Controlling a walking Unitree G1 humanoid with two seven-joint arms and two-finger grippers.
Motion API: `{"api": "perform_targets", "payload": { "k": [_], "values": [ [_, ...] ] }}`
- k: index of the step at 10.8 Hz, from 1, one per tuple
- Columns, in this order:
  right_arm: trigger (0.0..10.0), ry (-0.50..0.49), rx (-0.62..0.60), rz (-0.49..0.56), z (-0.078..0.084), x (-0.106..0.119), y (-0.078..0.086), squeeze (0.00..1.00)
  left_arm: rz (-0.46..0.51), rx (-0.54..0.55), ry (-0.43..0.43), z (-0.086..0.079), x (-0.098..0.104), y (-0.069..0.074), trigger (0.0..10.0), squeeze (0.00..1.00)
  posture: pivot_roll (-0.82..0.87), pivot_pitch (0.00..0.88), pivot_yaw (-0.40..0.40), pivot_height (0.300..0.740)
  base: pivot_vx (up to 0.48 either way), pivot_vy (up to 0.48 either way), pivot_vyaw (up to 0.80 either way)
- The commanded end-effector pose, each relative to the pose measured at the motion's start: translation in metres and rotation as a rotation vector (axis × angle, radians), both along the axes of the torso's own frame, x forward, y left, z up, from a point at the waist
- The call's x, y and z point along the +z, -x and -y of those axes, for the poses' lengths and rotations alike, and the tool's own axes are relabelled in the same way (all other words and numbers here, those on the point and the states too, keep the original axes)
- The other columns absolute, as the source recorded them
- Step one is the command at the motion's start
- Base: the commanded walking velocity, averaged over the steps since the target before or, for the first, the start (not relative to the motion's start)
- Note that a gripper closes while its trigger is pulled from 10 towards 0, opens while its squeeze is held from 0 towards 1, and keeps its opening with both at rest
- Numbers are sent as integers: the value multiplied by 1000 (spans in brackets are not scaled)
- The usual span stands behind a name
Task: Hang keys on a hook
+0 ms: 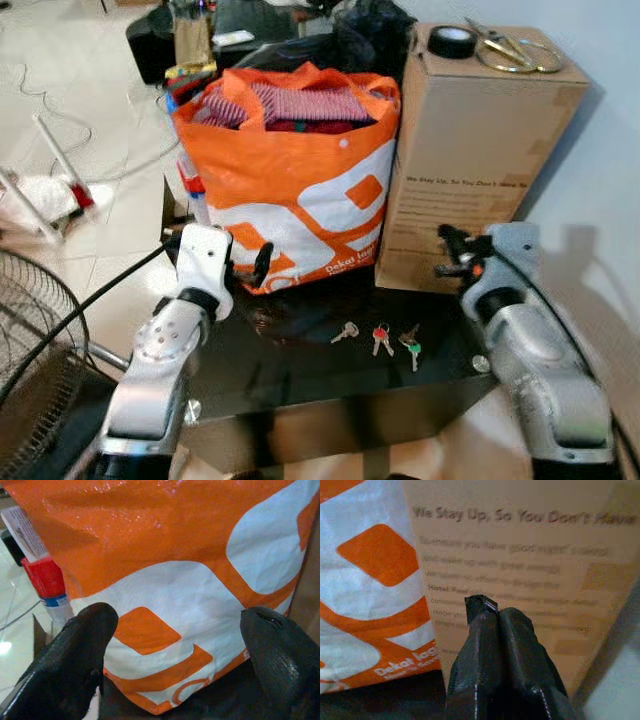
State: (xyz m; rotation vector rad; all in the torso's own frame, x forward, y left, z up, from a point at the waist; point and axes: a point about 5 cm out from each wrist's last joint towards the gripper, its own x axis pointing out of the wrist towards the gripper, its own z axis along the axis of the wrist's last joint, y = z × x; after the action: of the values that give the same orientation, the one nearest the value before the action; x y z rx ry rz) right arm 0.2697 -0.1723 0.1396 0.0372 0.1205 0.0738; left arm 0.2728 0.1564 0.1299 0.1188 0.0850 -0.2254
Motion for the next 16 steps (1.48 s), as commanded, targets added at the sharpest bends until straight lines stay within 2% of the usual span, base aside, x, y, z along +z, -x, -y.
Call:
{"api": "perform_targets", "payload": {
  "k": [1,4,7,12,13,14,16],
  "values": [
    [0,7,-8,-15,4,0,-1,0,8,2,5,1,1,-2,10000,51,-36,0,-11,740,0,0,0],
    [118,9,1,-21,4,1,-3,0,16,-2,28,6,1,1,10000,51,-15,0,-32,740,0,0,0],
    [314,2,16,-22,0,1,-6,0,20,20,22,1,1,2,10000,55,4,0,-42,740,0,0,0],
    [549,6,30,-23,-2,2,-8,0,20,33,25,1,1,4,10000,51,11,0,-54,740,-255,0,0],
    [824,9,32,-26,-2,2,-8,0,19,35,24,0,1,4,10000,51,14,0,-55,740,-251,0,0],
    [1725,11,31,-31,-2,0,-8,0,15,39,23,-2,0,5,10000,55,14,0,-43,740,-251,0,0],
    [2549,3,21,-39,-1,-2,-6,0,5,39,11,-6,0,7,10000,51,31,0,-44,740,-255,0,0]
  ]
}}
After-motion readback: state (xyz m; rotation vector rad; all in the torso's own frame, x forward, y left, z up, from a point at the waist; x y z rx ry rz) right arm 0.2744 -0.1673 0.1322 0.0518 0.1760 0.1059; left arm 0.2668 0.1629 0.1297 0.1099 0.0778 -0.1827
